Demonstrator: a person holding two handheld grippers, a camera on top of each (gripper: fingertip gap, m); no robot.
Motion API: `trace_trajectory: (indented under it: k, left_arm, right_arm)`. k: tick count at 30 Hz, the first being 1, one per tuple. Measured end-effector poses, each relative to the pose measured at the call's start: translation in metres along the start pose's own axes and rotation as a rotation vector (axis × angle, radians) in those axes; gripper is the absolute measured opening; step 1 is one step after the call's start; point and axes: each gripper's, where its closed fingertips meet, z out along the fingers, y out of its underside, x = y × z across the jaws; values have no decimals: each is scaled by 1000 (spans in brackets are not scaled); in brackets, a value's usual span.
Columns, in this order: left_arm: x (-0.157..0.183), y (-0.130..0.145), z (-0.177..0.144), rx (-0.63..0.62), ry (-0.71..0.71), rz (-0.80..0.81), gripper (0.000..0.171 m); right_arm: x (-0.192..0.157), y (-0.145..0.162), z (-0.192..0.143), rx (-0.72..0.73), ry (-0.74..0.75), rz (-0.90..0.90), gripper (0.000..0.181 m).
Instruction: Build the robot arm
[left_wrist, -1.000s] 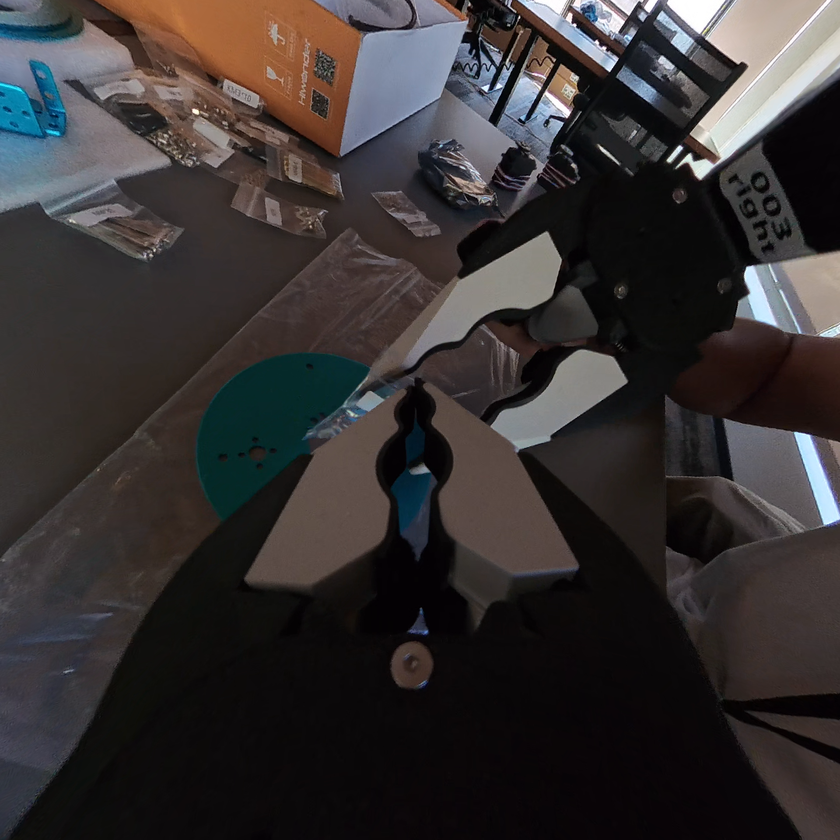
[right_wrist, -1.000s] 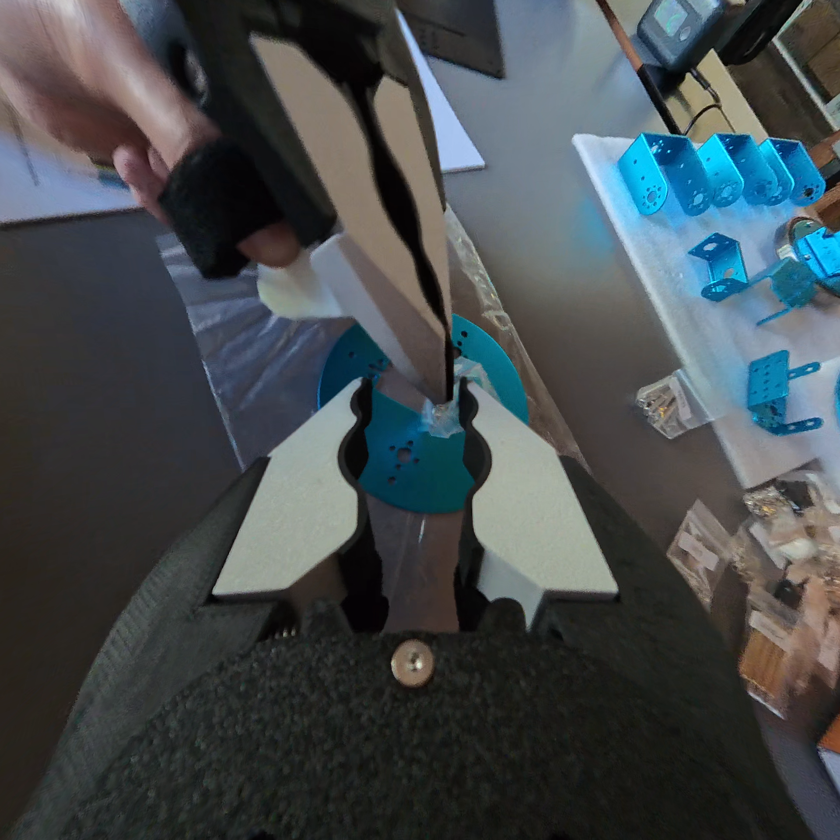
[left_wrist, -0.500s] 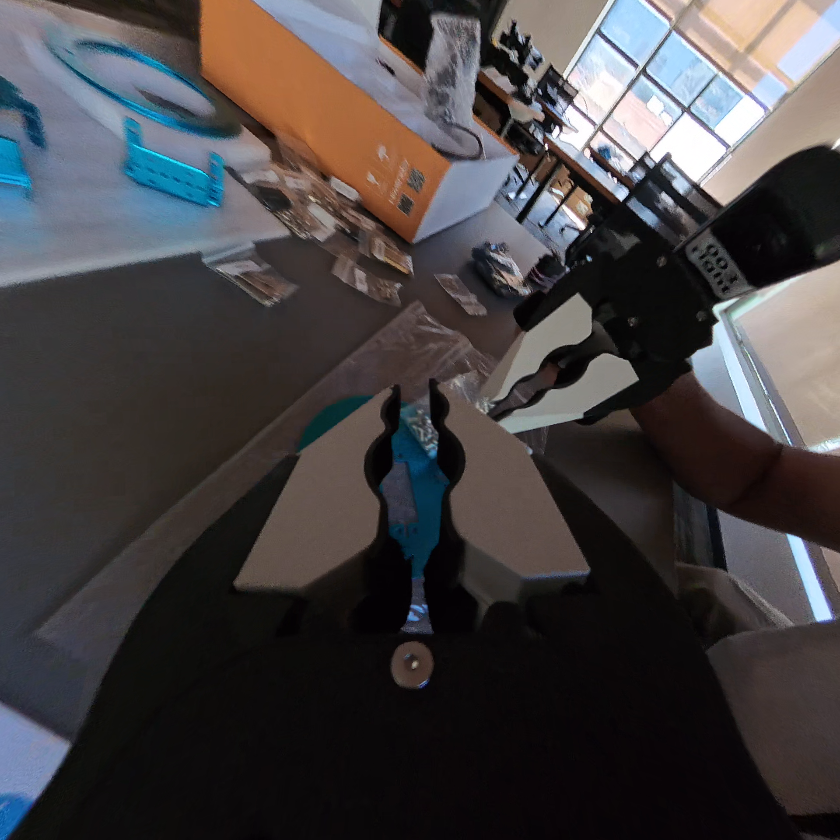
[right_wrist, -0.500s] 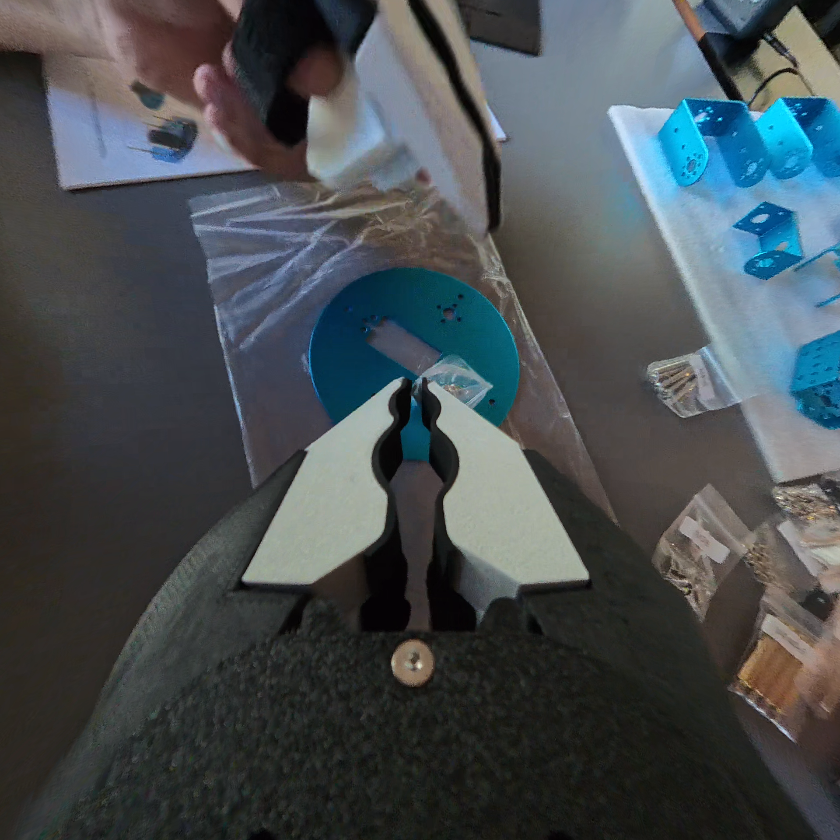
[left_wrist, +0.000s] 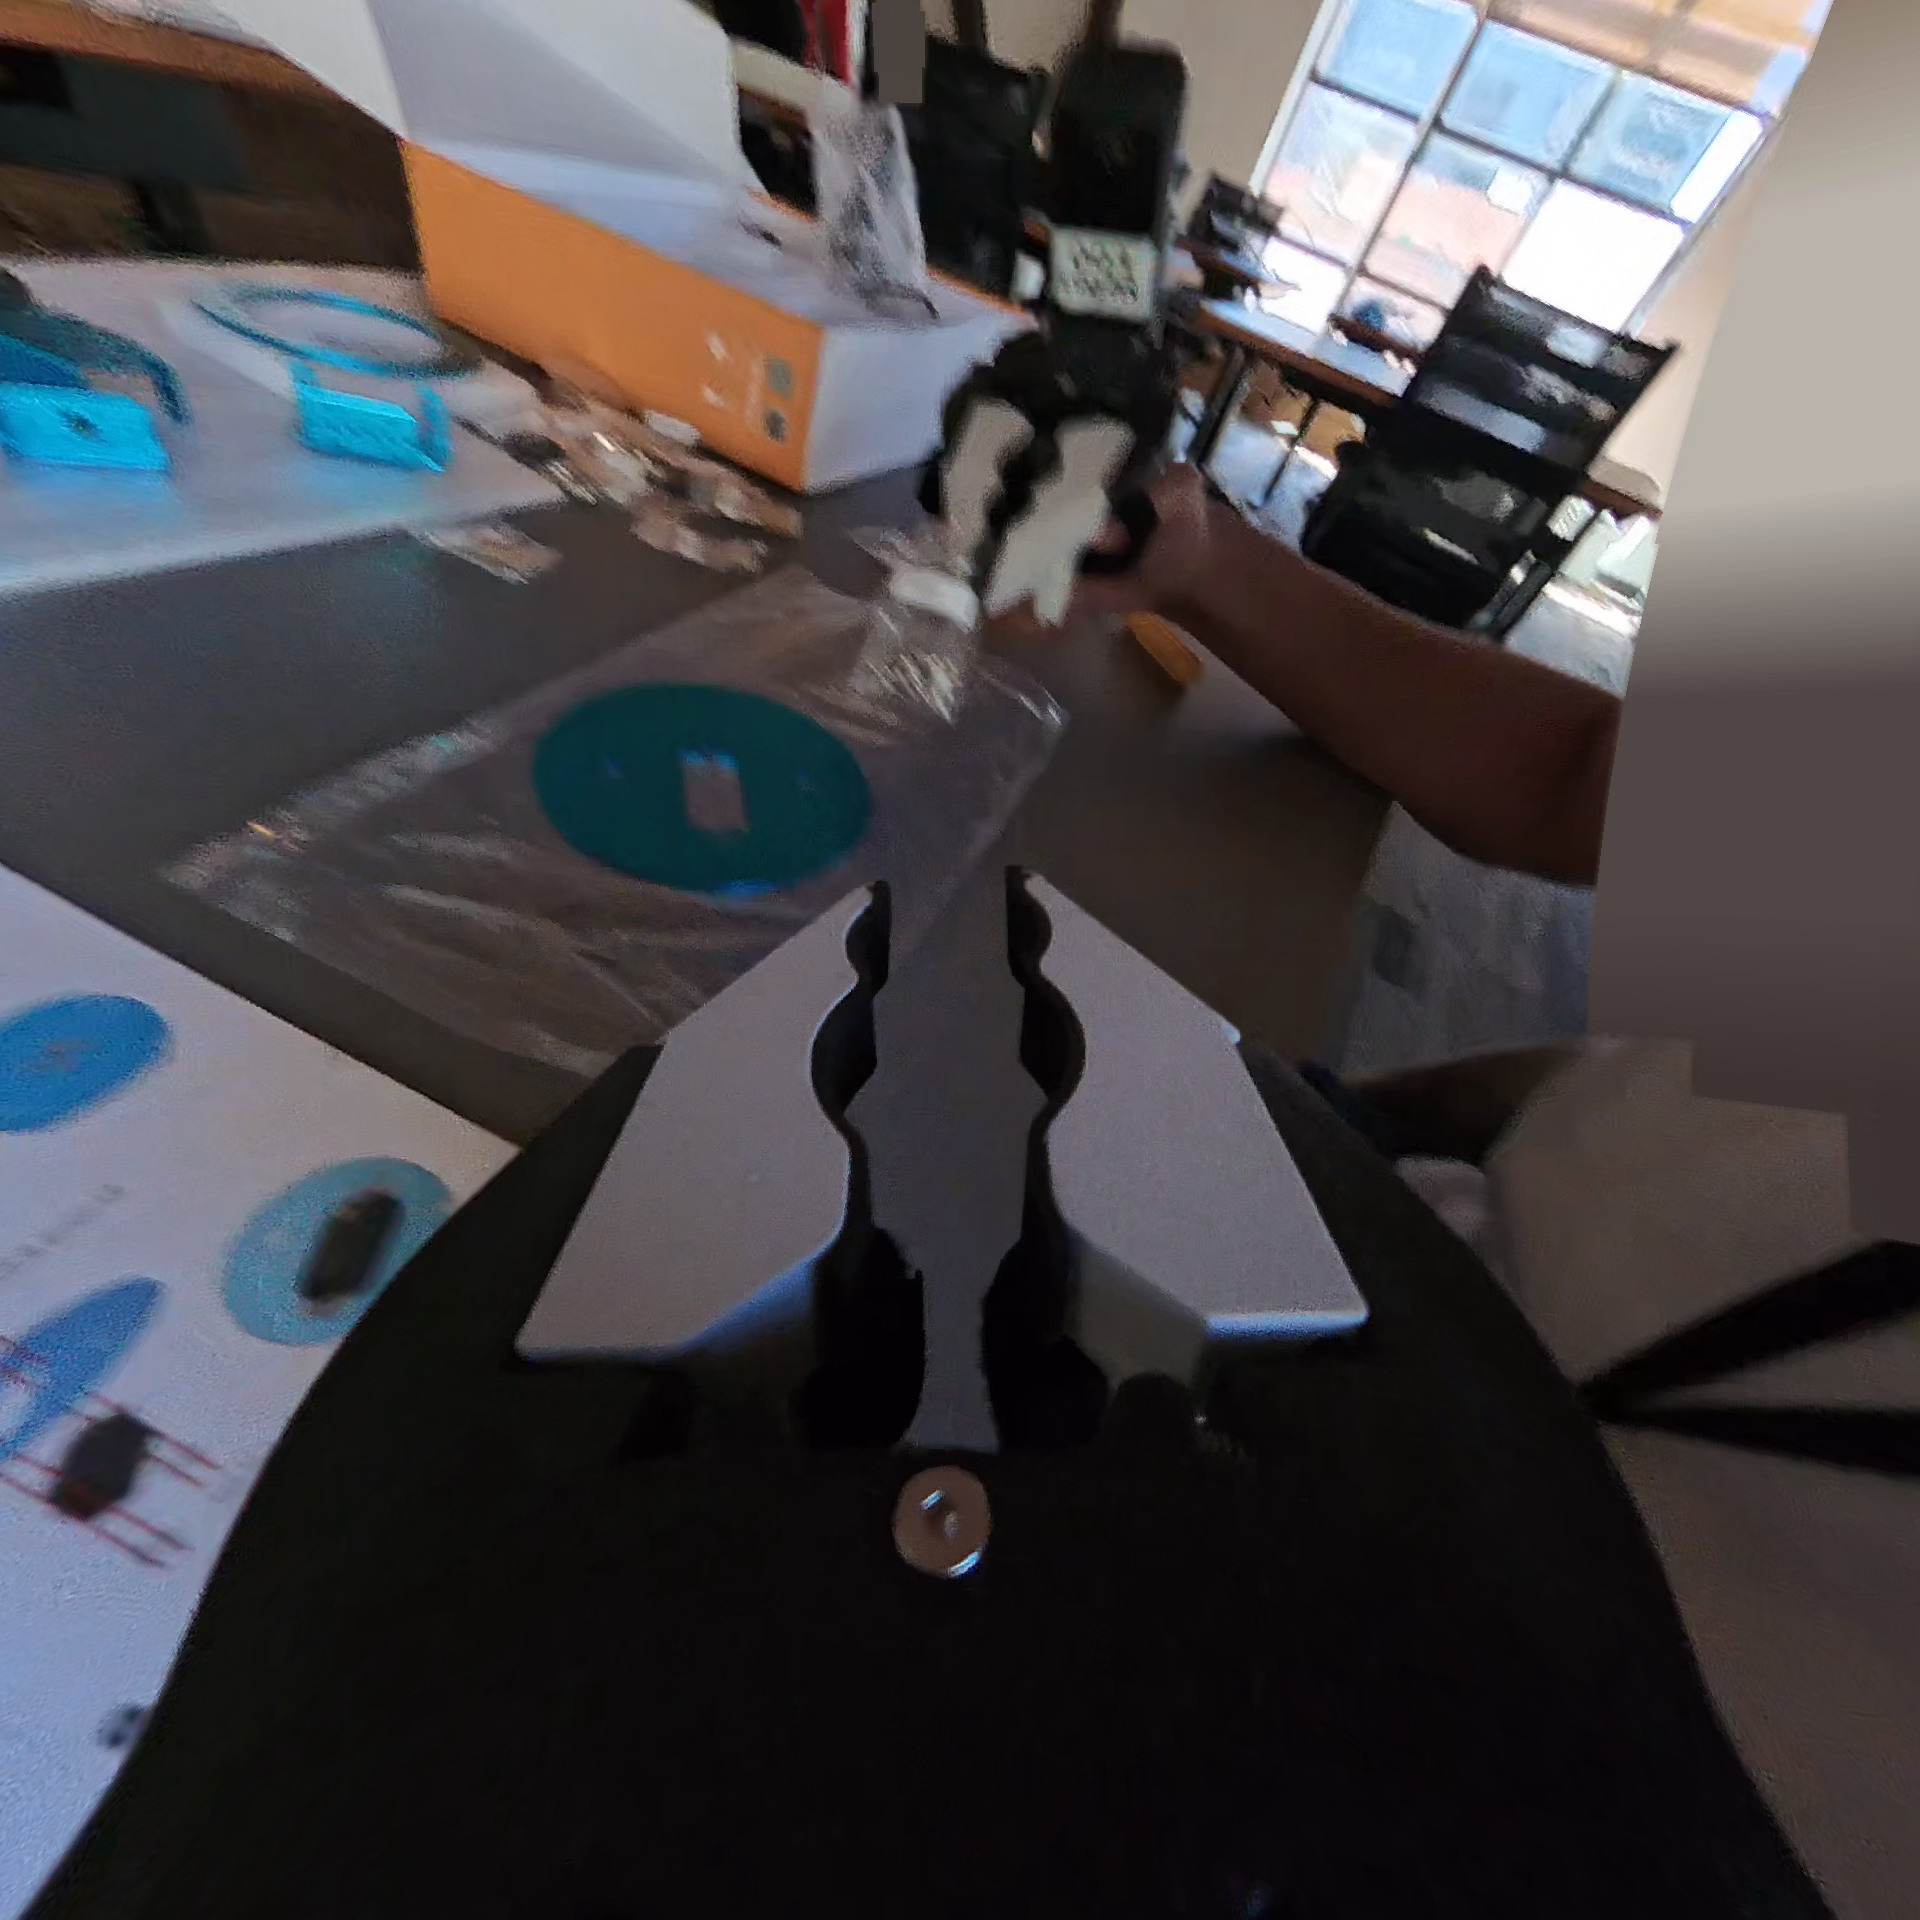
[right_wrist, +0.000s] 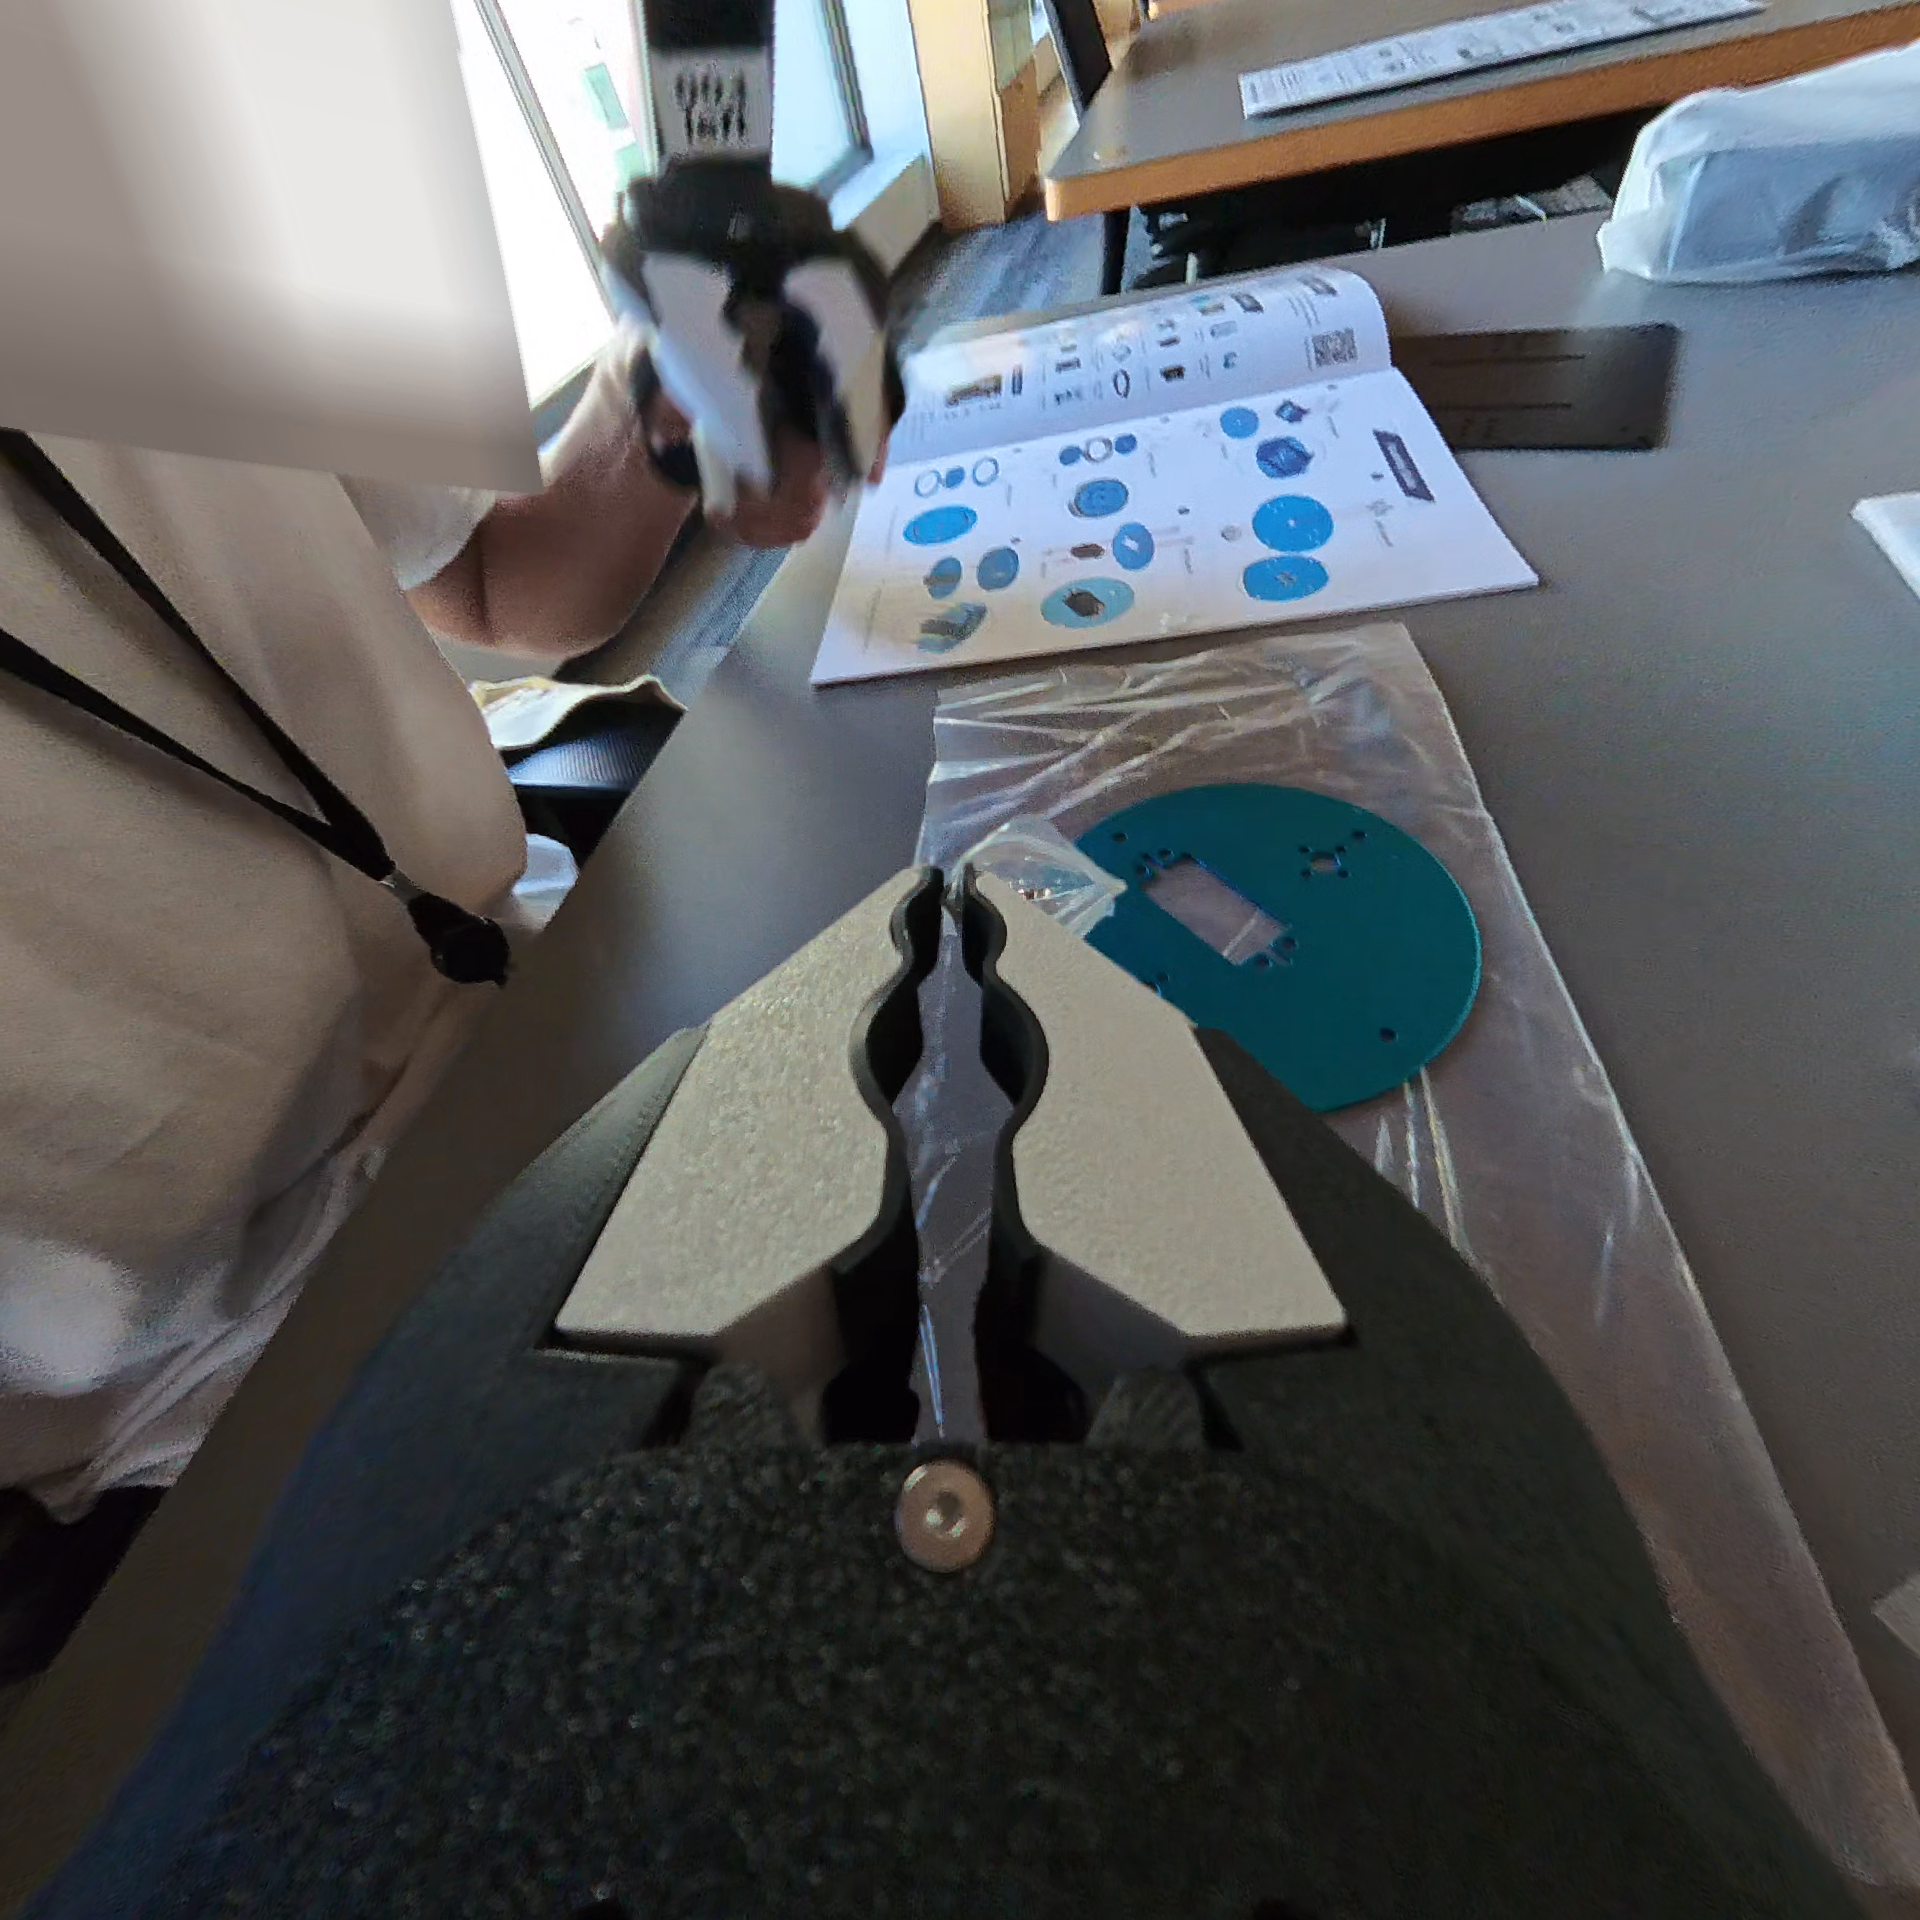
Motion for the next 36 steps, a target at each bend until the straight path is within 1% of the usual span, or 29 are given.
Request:
trace_trajectory:
  k: [2,4,5,6,7,9,10,12,14,16,17,19,21,23,24,26,28,30,34,36]
  left_arm:
    - [27,32,1,-100,40,-1,24]
    - [48,50,6,-138,32,17,24]
    - [51,54,8,-132,-8,16,23]
    - [51,54,11,-106,-61,-9,22]
    - [53,54,13,-77,-86,-54,21]
    - [63,52,13,-37,-40,-160,21]
    - [65,51,11,-19,-26,-196,22]
    - [64,51,5,4,-26,-210,23]
    - [61,56,-4,-25,-40,-182,24]
    - [61,57,-14,-48,-21,-179,25]
    - [59,56,-20,-55,-21,-186,25]
    - [44,56,-31,-72,-91,-208,24]
    - [15,62,-46,-116,-246,-216,24]
    - [-14,61,-63,-115,-403,-214,24]
    - [-25,61,-70,-109,-459,-219,24]
    - [-38,61,-78,-96,-512,-232,24]
    - [-42,61,-80,-89,-520,-237,24]
    - [-38,58,-76,-84,-490,-197,24]
    - [-12,43,-51,-47,-328,12,35]
    - [-5,44,-37,-81,-257,45,37]
  right_arm:
    - [-4,-3,5,14,-17,-3,2]
    - [-12,-5,16,12,-39,-25,2]
    - [-19,-9,23,28,-63,-33,2]
    - [-29,-15,32,58,-106,-33,2]
    - [-39,-17,41,61,-146,-38,2]
    - [-56,-16,58,16,-179,-83,2]
    - [-64,-19,65,19,-185,-108,2]
    - [-80,-29,76,48,-203,-147,1]
    - [-92,-34,85,56,-211,-183,1]
    - [-97,-35,92,59,-200,-207,1]
    - [-98,-35,95,63,-195,-212,1]
    - [-98,-32,98,57,-192,-205,1]
    - [-94,-29,99,39,-180,-189,2]
    - [-90,-30,99,53,-166,-177,1]
    - [-89,-30,98,58,-162,-173,1]
    - [-87,-31,98,67,-159,-169,1]
    - [-86,-30,98,65,-148,-179,1]
    - [-84,-31,97,75,-129,-191,1]
    - [-82,-34,95,92,-126,-184,1]
    - [-81,-35,95,94,-118,-187,1]
